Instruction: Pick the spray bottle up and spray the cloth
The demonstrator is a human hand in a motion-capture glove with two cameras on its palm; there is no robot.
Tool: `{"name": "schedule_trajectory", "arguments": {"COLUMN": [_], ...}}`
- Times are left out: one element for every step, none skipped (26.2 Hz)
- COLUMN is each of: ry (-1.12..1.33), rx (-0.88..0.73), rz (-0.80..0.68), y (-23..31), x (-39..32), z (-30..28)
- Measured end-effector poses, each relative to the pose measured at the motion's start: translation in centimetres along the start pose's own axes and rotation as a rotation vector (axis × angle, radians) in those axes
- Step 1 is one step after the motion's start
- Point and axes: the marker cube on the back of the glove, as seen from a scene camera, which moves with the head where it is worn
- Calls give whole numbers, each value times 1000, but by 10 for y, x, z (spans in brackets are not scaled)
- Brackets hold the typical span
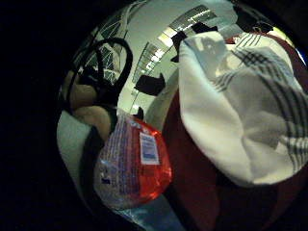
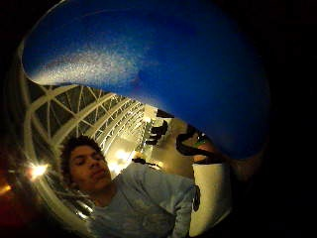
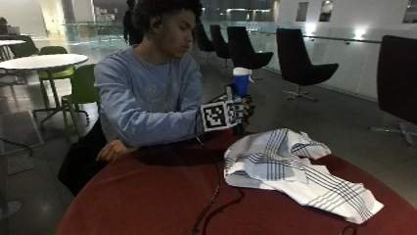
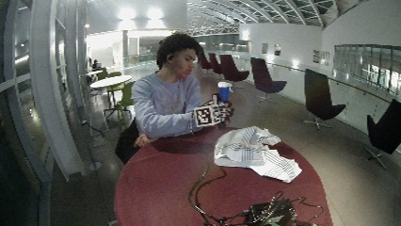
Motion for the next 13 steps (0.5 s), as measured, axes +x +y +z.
{"name": "schedule_trajectory", "arguments": {"ry": [-1, 2, 9, 19, 31, 46, 61, 73, 81, 85, 89, 94, 100], "rx": [2, 4, 5, 6, 8, 9, 8, 5, 1, -4, -9, -17, -28], "rz": [1, 1, -1, -5, -11, -18, -25, -31, -34, -36, -36, -37, -38], "y": [1, 1, 2, 3, 4, 4, 5, 6, 6, 7, 8, 9, 11], "x": [4, 8, 11, 14, 17, 19, 21, 22, 23, 23, 24, 25, 27], "z": [9, 17, 23, 29, 33, 37, 40, 42, 45, 47, 49, 51, 54]}}
